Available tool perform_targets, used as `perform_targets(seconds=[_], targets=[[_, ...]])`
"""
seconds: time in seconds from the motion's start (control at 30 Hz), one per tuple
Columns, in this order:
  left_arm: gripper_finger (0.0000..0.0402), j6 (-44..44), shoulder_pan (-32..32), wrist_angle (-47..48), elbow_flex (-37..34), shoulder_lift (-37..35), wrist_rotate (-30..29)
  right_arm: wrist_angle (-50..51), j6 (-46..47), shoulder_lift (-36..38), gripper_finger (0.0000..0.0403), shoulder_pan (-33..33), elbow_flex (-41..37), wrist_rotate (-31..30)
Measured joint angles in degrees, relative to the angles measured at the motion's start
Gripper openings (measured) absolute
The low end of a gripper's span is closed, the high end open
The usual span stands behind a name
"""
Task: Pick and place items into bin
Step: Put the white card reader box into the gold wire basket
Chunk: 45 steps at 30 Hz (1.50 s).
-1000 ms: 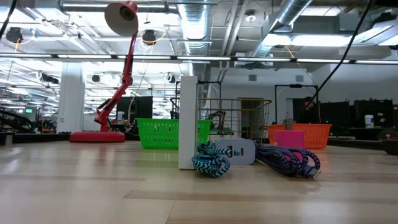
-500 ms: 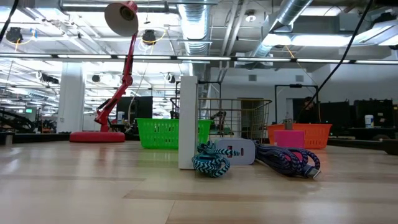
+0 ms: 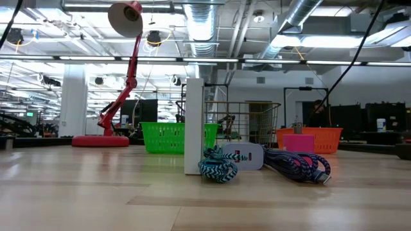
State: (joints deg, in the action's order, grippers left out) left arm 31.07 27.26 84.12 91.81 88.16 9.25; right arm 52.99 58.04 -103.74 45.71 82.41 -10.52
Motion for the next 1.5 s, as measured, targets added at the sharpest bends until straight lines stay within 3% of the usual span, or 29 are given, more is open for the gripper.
perform_targets(seconds=[0.13,0.23,0.43,0.53,0.63,0.83,1.03,1.33,1.5], targets=[[0.0217,-1.4,-0.6,2.1,0.1,-1.6,0.8,0.0,0.0,0.0,0.0139,0.0,0.0,0.0],[0.0217,-5.4,-2.6,2.1,0.3,-6.6,-0.5,0.0,0.0,0.0,0.0137,0.0,0.0,0.0],[0.0217,-16.8,-5.6,-0.5,0.4,-17.4,-14.6,0.0,0.0,0.0,0.0139,-0.1,0.0,0.0],[0.0217,-18.5,-5.7,-3.2,0.4,-20.8,-18.2,0.1,0.0,0.0,0.0138,-0.1,0.0,0.0],[0.0217,-20.4,-5.6,-7.7,0.4,-23.0,-18.0,0.1,0.0,0.0,0.0137,-0.1,0.0,0.0],[0.0217,-33.9,-5.2,-19.0,0.4,-24.2,-10.7,0.2,0.0,0.0,0.0139,-0.1,0.0,0.0],[0.0217,-40.6,-5.2,-22.1,0.4,-23.7,-11.3,0.5,-0.1,0.0,0.0135,-0.1,0.0,0.0],[0.0217,-39.6,-5.2,-21.7,-1.8,-21.1,-12.6,1.2,-1.6,0.0,0.0138,-0.1,0.0,0.1],[0.0217,-22.8,-5.2,-19.8,-2.1,-17.0,-13.6,2.9,-2.6,0.0,0.0136,-0.1,0.0,0.2]])
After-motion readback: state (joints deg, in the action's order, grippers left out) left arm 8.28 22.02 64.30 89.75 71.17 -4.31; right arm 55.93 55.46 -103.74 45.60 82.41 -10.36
